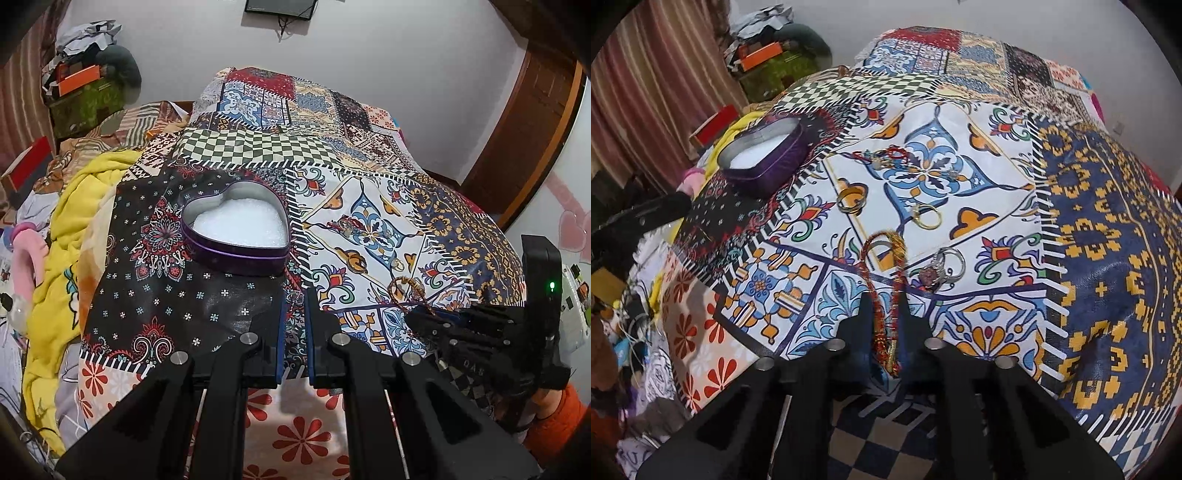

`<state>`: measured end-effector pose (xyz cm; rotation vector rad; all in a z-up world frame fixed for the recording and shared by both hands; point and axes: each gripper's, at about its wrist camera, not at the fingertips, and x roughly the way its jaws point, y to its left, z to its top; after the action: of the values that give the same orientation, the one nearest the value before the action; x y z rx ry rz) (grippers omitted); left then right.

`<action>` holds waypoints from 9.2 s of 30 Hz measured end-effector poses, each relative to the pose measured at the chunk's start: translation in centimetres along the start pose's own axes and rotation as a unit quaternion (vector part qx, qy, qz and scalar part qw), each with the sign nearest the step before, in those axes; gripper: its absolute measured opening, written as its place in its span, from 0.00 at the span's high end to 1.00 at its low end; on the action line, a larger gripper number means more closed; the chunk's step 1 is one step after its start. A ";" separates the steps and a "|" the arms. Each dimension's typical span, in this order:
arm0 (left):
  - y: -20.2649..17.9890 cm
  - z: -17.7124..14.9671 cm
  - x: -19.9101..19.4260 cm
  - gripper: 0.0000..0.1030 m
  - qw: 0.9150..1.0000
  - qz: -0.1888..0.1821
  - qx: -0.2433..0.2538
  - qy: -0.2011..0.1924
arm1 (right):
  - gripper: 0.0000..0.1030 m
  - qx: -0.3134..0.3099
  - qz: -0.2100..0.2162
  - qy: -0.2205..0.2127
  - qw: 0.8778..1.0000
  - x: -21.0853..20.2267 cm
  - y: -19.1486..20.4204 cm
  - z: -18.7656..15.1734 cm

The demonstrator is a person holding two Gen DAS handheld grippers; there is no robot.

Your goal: Organize jewelry

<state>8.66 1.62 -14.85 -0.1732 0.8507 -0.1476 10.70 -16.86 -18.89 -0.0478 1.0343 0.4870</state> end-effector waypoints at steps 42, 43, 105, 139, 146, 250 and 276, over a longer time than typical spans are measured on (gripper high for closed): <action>0.5 1.7 -1.6 0.92 0.999 0.019 0.000 -0.042 | 0.86 0.001 0.011 0.022 1.000 -0.4 -0.6 2.6; 0.5 1.7 -1.6 0.92 0.999 0.020 0.001 -0.042 | 0.86 0.004 0.007 0.030 1.000 -0.1 -0.7 2.3; 3.1 6.3 -2.4 0.92 0.994 0.046 0.001 -0.101 | 0.94 -0.072 0.102 -0.117 0.985 -1.5 8.6 11.1; 6.6 6.3 4.2 0.92 0.998 0.042 -0.038 -0.030 | 0.92 -0.085 0.105 -0.028 0.990 5.5 9.2 12.5; 6.6 6.6 3.0 0.81 0.997 0.050 -0.041 -0.040 | 0.66 -0.083 0.093 -0.024 0.992 5.2 9.0 12.4; -7.0 2.9 11.8 0.80 0.992 0.010 0.097 0.079 | 0.86 0.018 0.022 -0.062 0.998 -3.2 -5.8 4.2; -5.2 5.8 2.3 0.80 0.997 0.019 0.071 -0.033 | 0.86 -0.007 0.024 -0.139 0.990 -7.6 -1.8 7.6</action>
<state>14.23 -3.37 -11.68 -0.0291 0.7751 -0.1651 14.43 -19.23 -8.99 0.0326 0.7611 0.5281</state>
